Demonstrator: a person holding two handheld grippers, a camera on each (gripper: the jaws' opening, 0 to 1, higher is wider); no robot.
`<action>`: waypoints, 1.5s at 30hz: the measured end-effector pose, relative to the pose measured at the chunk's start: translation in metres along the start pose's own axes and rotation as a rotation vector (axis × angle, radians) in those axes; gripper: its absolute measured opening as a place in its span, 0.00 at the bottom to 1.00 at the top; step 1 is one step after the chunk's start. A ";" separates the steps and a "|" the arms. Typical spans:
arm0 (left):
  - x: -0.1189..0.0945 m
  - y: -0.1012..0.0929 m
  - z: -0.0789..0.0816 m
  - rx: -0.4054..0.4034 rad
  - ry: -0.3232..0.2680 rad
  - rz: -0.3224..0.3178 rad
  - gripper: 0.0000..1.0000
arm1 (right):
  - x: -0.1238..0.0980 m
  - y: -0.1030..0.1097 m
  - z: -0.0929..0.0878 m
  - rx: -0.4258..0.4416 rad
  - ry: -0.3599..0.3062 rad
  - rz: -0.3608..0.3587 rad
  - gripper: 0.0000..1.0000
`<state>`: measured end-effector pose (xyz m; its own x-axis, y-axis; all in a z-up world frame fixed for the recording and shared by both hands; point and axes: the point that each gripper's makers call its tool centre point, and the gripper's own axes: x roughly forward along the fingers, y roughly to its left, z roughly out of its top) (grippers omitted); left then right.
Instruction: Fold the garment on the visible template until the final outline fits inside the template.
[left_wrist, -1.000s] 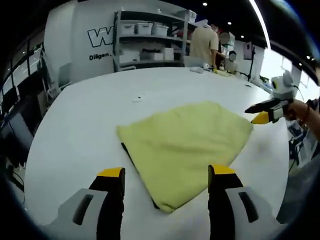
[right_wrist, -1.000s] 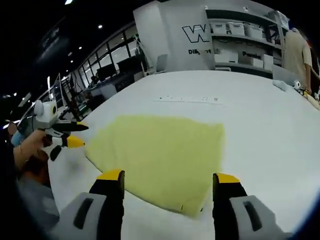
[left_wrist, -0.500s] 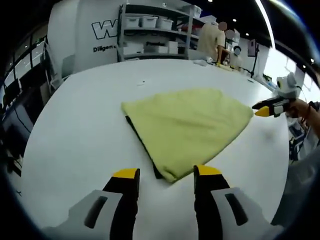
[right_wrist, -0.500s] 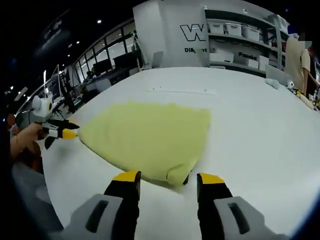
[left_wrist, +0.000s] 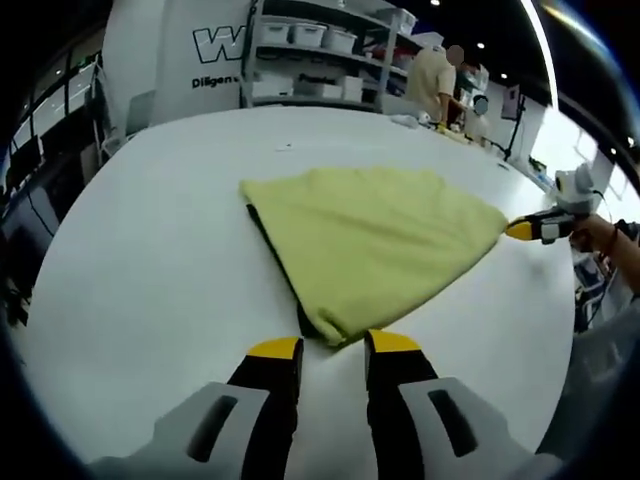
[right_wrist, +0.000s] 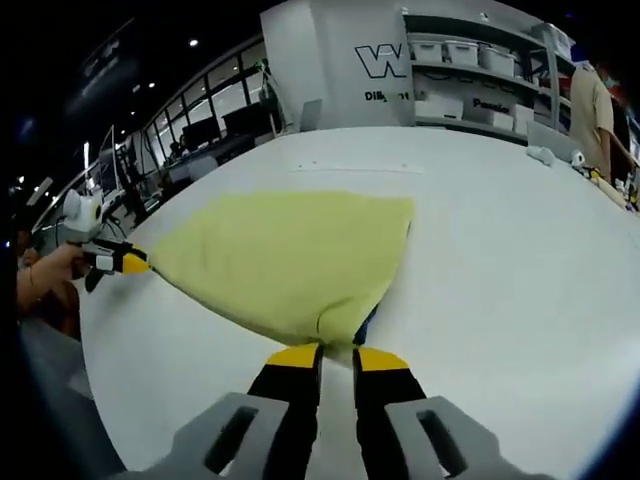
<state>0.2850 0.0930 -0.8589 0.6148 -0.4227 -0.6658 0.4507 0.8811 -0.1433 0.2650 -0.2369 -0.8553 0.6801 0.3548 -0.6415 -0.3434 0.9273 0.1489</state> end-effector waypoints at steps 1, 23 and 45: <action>0.001 -0.002 0.000 -0.009 -0.002 -0.007 0.27 | 0.001 0.000 0.000 -0.004 0.001 -0.001 0.03; -0.005 -0.001 0.002 0.350 0.040 -0.052 0.07 | -0.009 -0.019 -0.001 -0.182 0.073 -0.048 0.00; -0.023 0.002 -0.001 0.252 0.017 -0.133 0.07 | -0.007 -0.018 -0.011 -0.205 0.131 -0.044 0.00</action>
<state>0.2708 0.1045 -0.8450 0.5296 -0.5254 -0.6660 0.6745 0.7369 -0.0451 0.2592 -0.2579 -0.8617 0.6118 0.2837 -0.7384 -0.4487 0.8932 -0.0286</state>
